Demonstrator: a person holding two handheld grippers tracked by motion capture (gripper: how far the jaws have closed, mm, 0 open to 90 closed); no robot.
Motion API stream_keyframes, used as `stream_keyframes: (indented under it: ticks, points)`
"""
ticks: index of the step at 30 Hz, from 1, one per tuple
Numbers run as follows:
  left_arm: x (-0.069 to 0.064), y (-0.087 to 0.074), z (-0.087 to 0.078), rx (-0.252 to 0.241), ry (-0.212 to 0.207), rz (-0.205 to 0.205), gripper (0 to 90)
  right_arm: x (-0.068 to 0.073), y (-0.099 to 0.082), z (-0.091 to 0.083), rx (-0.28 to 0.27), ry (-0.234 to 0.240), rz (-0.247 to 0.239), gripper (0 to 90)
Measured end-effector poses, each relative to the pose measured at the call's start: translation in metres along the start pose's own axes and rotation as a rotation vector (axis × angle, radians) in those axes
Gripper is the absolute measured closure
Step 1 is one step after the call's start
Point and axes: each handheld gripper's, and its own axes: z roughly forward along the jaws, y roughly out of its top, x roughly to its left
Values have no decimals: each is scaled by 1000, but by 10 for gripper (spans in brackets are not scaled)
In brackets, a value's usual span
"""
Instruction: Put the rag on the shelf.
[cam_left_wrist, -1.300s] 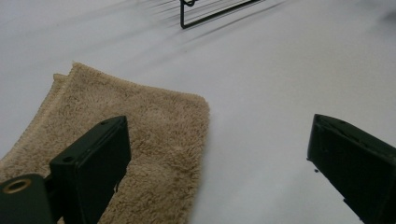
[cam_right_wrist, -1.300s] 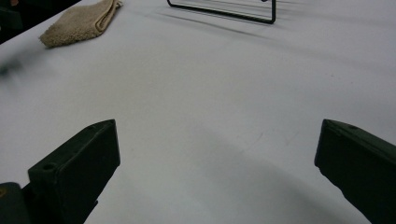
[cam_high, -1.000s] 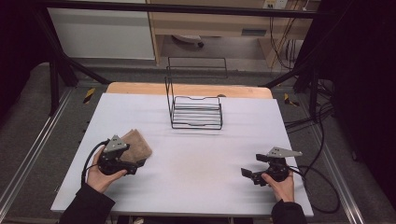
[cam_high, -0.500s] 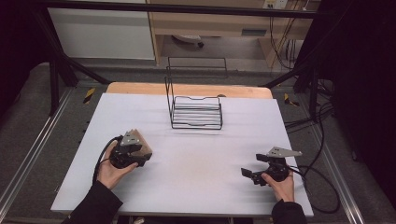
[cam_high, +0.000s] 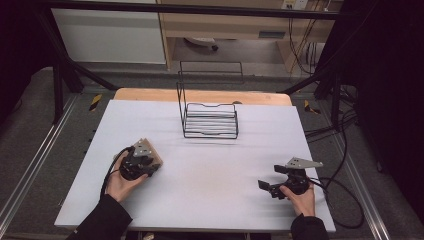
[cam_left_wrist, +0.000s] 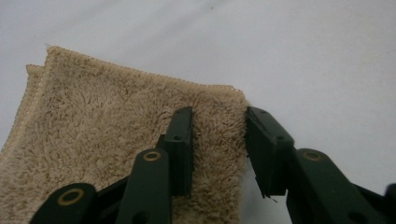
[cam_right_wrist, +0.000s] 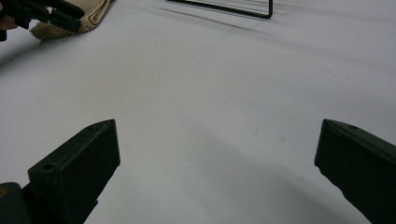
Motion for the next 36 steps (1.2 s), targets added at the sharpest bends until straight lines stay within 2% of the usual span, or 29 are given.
stream_keyframes:
  ticks: [8,11,15,19,25,28,36]
  points:
    - [-3,1,3,13,31,9,706,0,0,0,-1,0,3,5]
    - [-2,2,2,16,37,5,784,0,0,0,-2,-1,4,6]
    - [1,2,2,9,14,-26,833,0,0,0,0,1,4,6]
    - [6,1,1,1,-11,-65,850,0,0,-1,-4,3,5,7]
    - [8,4,-8,-24,-36,-97,859,0,1,-1,-5,6,9,7]
    - [7,8,-16,-52,-52,-122,860,0,1,-1,-4,7,8,7]
    - [0,13,-20,-70,-87,-162,861,0,1,0,-6,8,8,7]
